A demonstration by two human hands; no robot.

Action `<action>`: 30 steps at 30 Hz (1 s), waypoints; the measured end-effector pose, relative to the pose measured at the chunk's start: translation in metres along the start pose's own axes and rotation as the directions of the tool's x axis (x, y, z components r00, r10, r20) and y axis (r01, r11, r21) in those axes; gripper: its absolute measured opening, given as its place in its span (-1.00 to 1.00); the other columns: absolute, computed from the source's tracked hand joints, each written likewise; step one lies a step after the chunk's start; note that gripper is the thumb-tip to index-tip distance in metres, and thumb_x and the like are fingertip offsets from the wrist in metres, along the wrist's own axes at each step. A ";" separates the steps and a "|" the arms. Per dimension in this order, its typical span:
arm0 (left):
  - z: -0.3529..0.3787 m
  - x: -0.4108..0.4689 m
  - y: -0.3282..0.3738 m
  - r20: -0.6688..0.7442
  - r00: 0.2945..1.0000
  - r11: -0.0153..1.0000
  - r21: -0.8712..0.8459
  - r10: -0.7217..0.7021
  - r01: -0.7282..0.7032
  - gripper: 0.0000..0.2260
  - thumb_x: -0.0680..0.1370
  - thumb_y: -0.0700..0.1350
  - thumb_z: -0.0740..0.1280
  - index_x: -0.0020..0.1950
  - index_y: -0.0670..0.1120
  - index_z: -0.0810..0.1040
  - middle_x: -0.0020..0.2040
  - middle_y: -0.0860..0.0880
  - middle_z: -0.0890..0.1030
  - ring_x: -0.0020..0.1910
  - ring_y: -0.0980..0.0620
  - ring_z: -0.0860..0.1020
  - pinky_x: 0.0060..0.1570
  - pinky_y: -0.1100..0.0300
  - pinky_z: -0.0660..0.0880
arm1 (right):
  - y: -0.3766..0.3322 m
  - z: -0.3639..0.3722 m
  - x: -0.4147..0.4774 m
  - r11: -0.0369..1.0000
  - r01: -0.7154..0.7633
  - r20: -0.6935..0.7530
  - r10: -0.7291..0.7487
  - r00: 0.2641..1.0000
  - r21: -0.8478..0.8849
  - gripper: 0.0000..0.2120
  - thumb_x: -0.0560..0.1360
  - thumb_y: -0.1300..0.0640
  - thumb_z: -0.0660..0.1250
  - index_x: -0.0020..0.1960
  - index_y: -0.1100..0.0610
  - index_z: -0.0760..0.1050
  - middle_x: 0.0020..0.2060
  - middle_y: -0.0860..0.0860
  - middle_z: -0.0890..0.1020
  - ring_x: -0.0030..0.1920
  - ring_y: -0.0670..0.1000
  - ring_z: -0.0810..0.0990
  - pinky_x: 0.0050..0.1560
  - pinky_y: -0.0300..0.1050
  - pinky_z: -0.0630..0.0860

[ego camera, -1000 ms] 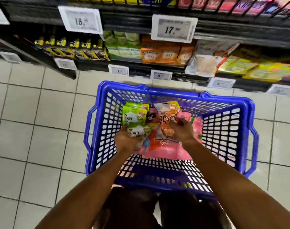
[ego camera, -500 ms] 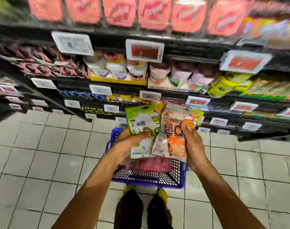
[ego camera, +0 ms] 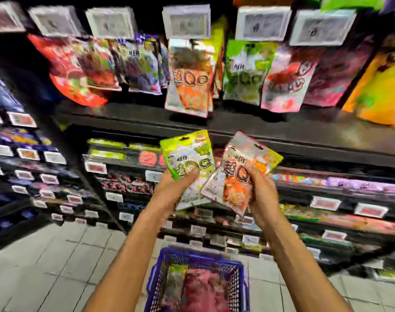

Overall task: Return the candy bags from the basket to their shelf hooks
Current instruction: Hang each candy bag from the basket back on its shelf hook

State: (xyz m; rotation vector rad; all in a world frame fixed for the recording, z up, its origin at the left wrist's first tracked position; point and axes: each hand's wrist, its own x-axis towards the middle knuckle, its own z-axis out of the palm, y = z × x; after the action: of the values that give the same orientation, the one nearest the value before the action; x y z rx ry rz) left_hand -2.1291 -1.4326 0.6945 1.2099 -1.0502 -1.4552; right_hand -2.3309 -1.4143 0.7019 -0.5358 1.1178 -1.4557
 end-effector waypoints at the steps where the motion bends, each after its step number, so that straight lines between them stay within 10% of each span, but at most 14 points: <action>1: 0.000 0.000 0.009 0.028 0.999 0.999 -0.003 0.033 -0.033 -0.57 0.36 0.03 0.52 0.20 0.00 0.57 0.10 0.05 0.70 0.11 0.04 0.65 0.22 0.04 0.50 | -0.007 0.009 -0.001 1.000 0.013 0.003 -0.013 1.000 0.012 -0.83 0.49 0.07 0.40 0.02 0.13 0.66 -0.10 0.07 0.74 -0.17 0.01 0.73 -0.29 -0.14 0.61; 12: -0.026 0.027 0.053 -0.025 0.990 0.984 -0.103 0.140 -0.142 -0.65 0.30 -0.26 0.60 0.01 -0.03 0.62 -0.07 0.05 0.74 -0.06 0.07 0.70 -0.18 0.27 0.60 | -0.041 0.109 0.008 0.985 0.172 0.117 -0.174 0.978 0.030 -0.70 0.52 0.13 0.38 0.21 0.22 0.55 0.02 0.16 0.71 -0.04 0.09 0.70 -0.02 0.05 0.65; 23: -0.053 0.061 0.071 -0.029 0.985 0.979 -0.113 0.168 -0.170 -0.54 0.28 -0.17 0.63 0.13 -0.03 0.60 -0.02 0.09 0.73 -0.02 0.11 0.69 -0.11 0.29 0.61 | -0.073 0.177 0.035 0.970 0.240 -0.018 -0.240 0.971 0.038 -0.87 0.43 0.15 0.49 -0.06 0.16 0.62 -0.24 0.08 0.73 -0.28 0.02 0.71 -0.32 -0.14 0.61; 30: -0.043 0.083 0.095 -0.091 0.983 0.961 -0.213 0.158 -0.174 -0.52 0.29 -0.20 0.62 0.17 -0.07 0.61 0.07 0.01 0.71 0.08 0.00 0.67 0.18 -0.06 0.56 | -0.098 0.211 0.057 0.969 0.237 -0.089 -0.230 0.969 0.073 -0.86 0.37 0.27 0.54 -0.13 0.20 0.60 -0.32 0.09 0.71 -0.36 0.05 0.69 -0.37 -0.11 0.61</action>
State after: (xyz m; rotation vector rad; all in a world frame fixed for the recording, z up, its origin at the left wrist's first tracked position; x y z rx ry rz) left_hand -2.0795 -1.5345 0.7649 0.9851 -0.8923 -1.3472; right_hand -2.2166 -1.5495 0.8636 -0.5693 1.0779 -1.7337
